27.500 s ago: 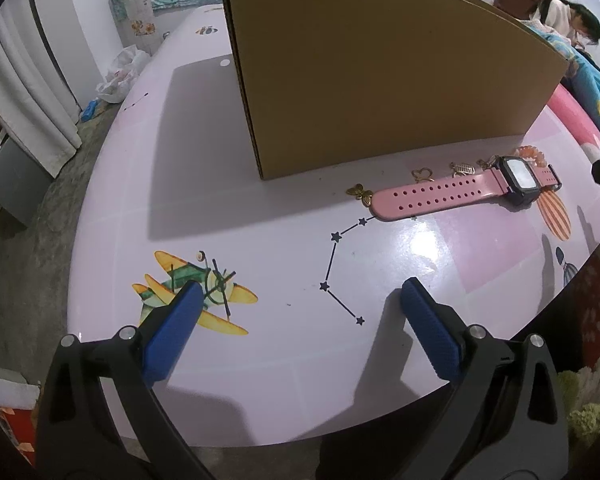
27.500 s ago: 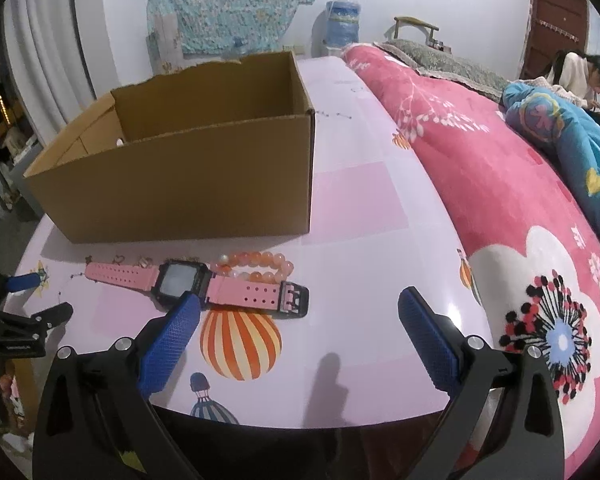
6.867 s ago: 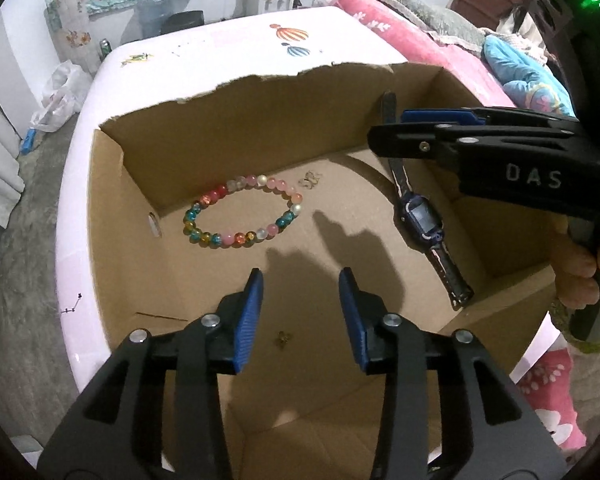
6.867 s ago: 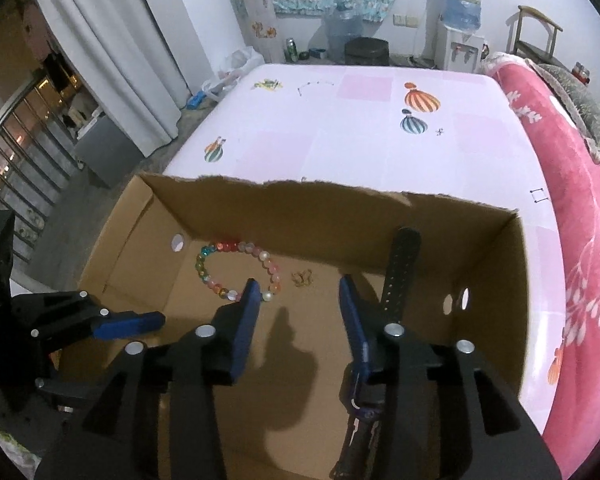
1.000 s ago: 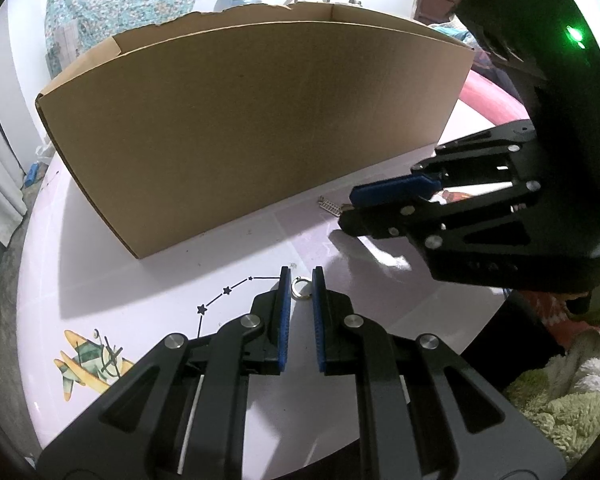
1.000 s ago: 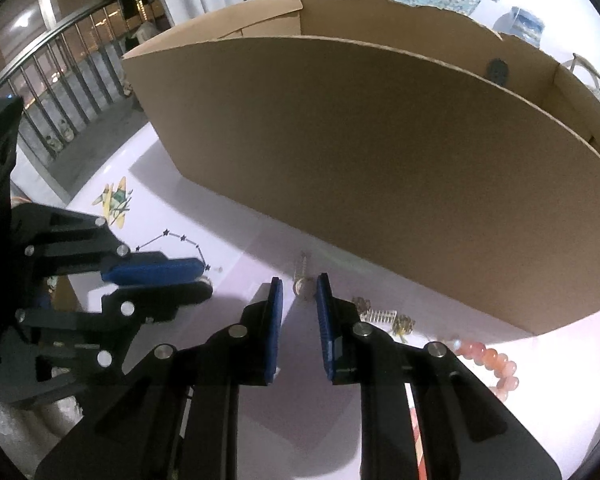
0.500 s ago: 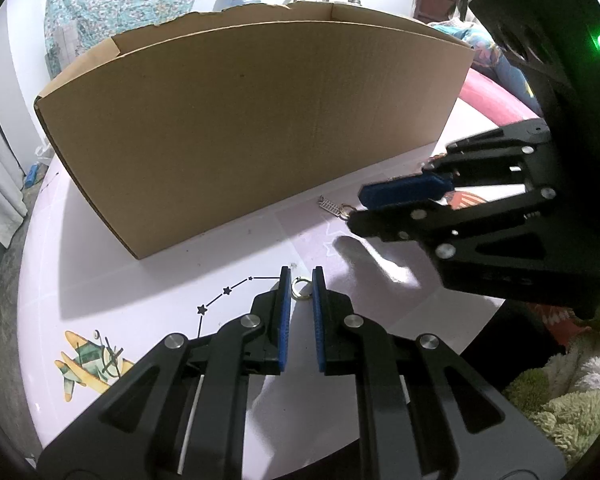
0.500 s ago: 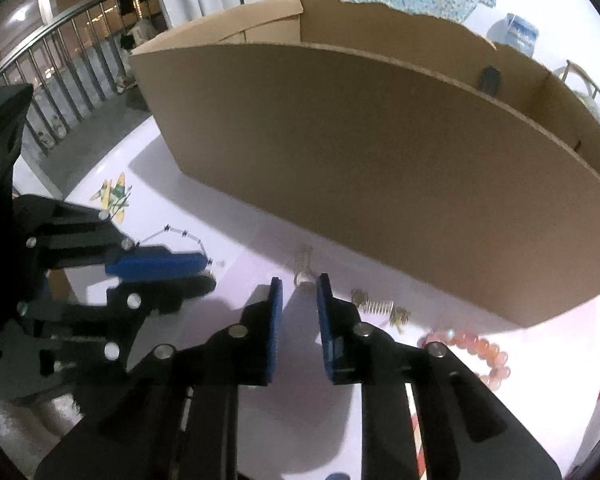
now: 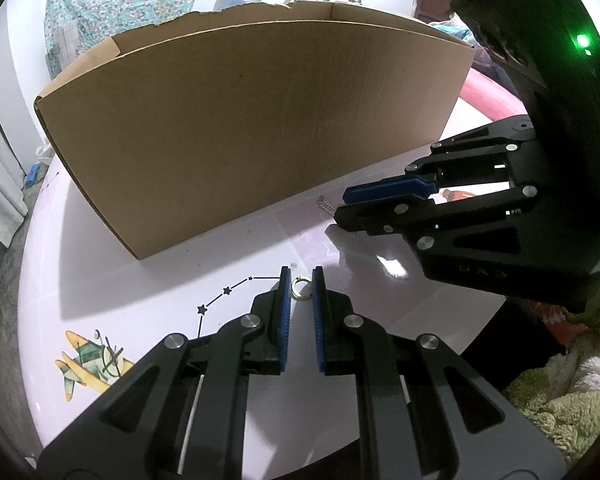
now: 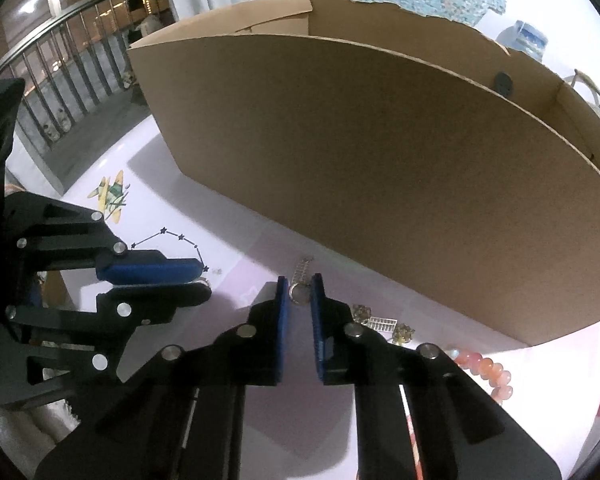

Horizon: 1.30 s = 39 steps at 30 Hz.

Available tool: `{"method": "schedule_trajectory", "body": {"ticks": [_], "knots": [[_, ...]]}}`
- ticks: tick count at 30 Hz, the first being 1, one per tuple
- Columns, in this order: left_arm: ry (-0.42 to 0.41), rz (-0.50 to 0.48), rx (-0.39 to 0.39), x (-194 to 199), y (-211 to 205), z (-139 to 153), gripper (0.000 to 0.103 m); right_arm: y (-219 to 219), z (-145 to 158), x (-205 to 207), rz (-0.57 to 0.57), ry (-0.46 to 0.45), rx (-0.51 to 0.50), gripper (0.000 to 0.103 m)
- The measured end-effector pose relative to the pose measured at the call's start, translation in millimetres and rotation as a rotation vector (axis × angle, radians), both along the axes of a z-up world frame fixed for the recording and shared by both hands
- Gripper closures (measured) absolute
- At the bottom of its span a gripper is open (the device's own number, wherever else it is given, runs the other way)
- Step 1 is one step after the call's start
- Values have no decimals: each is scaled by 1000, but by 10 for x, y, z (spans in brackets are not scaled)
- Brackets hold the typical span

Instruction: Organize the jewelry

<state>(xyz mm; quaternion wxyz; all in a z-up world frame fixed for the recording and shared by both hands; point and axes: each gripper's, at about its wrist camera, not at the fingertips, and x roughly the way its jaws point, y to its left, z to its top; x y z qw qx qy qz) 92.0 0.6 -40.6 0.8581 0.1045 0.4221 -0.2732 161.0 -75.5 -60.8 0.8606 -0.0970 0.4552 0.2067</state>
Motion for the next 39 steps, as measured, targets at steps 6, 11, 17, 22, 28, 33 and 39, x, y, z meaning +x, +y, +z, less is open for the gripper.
{"method": "schedule_trajectory", "body": {"ticks": [6, 11, 17, 22, 28, 33, 39], "knots": [[0, -1, 0, 0, 5, 3, 93, -1, -6, -31, -5, -3, 1, 92], [-4, -2, 5, -5, 12, 7, 93, -74, 6, -103, -20, -4, 8, 92], [-6, -6, 0, 10, 58, 10, 93, -66, 108, -116, -38, -21, 19, 92], [0, -11, -7, -4, 106, 18, 93, -80, 145, -160, -51, -39, 31, 92], [-12, -25, -3, -54, 72, 67, 93, -100, 218, -237, -57, -66, 42, 92], [-37, -34, 3, -130, 90, 137, 93, -128, 332, -311, -57, -99, 54, 92], [-27, -23, 27, -111, 118, 99, 89, -140, 357, -327, -58, -103, 70, 92]]}}
